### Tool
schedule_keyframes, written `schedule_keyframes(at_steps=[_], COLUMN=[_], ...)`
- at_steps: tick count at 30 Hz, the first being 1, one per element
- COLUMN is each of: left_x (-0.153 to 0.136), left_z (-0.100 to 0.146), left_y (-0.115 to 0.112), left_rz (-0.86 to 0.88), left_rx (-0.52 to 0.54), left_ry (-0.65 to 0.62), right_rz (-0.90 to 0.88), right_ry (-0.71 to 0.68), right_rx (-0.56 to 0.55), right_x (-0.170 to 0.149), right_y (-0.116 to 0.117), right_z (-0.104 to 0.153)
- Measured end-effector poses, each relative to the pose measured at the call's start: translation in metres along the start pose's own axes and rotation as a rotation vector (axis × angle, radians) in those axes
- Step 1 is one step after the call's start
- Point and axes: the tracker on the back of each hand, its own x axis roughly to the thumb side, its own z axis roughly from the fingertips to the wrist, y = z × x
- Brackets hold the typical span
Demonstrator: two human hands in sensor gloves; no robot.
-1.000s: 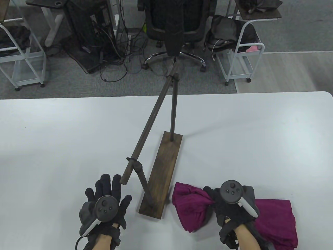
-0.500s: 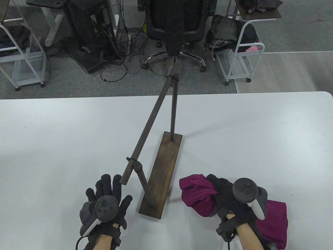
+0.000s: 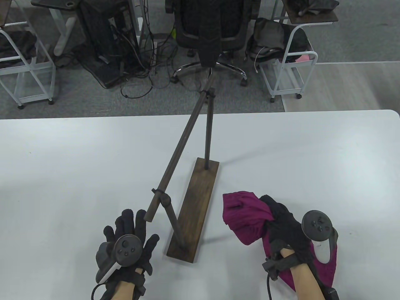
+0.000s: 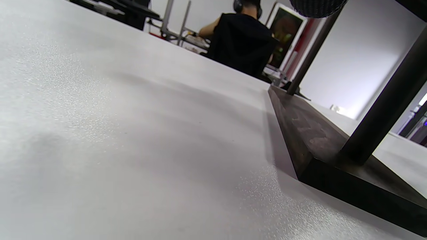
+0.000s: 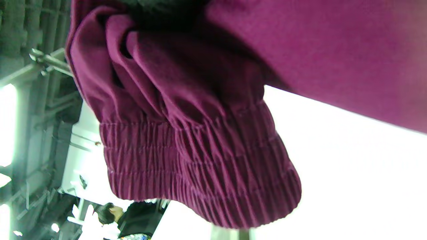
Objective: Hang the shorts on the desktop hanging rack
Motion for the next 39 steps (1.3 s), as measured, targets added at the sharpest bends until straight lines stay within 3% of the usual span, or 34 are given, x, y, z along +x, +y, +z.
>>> schedule_keyframes(at_steps=[11, 20, 32, 39], left_x=[0.000, 0.002, 0.004, 0.005], left_z=[0.000, 0.000, -0.001, -0.002], left_y=[0.000, -0.002, -0.002, -0.002], left_rz=[0.012, 0.026, 0.048, 0.060], left_rx=[-0.004, -0.024, -0.031, -0.038], left_ry=[-0.002, -0.013, -0.029, -0.043], right_rz=[-0.208, -0.382, -0.613, -0.719], right_ry=[-0.032, -0.065, -0.187, -0.230], right_rx=[-0.021, -0.025, -0.034, 0.036], right_x=[0.005, 0.026, 0.079, 0.127], right_y=[-0.016, -0.008, 0.010, 0.018], right_z=[-0.009, -0.023, -0.053, -0.070])
